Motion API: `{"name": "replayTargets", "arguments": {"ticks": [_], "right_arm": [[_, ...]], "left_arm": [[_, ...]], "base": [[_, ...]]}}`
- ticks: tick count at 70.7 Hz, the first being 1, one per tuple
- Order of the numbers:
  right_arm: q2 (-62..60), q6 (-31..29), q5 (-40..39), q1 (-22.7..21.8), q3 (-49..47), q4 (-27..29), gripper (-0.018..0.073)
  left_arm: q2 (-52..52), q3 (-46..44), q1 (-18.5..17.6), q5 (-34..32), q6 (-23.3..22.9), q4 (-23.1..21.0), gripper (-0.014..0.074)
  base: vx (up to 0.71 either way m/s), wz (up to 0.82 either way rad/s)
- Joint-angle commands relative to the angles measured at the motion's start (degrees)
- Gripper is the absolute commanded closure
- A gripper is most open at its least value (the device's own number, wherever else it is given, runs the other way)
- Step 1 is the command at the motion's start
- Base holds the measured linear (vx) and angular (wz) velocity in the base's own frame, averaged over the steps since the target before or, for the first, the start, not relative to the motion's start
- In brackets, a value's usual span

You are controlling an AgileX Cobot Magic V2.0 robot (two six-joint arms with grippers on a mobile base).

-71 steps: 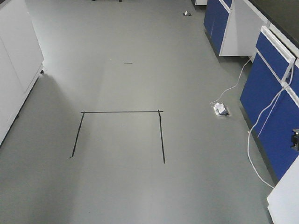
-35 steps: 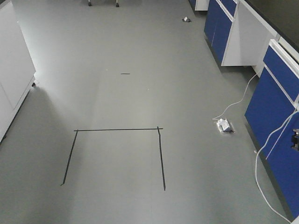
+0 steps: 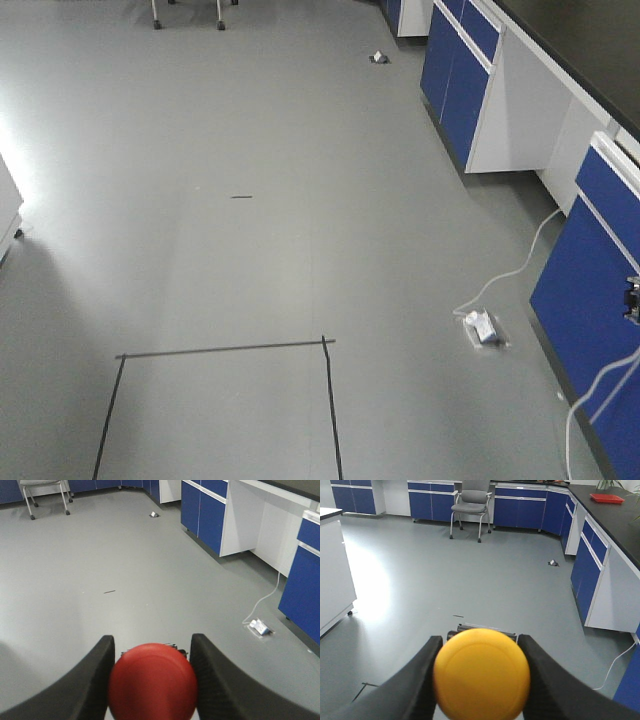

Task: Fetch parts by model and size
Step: 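Drive the base away from the bench holding both switches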

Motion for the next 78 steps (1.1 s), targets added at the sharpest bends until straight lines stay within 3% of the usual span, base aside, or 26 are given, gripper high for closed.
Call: {"name": "replayTargets", "arguments": {"ticks": [1, 78], "right_arm": [[0.57, -0.40, -4.88, -0.02, -1.46, -0.60, 0.0564], [0.57, -0.40, -4.87, -0.02, -1.46, -0.60, 0.0564]], "left_arm": [[0.86, -1.34, -0.25, -4.50, -0.31, -0.24, 0.0602], [0.86, -1.34, -0.25, -4.44, -0.31, -0.24, 0.0602]], "base": [[0.56, -0.06], [0.61, 0.09]]}}
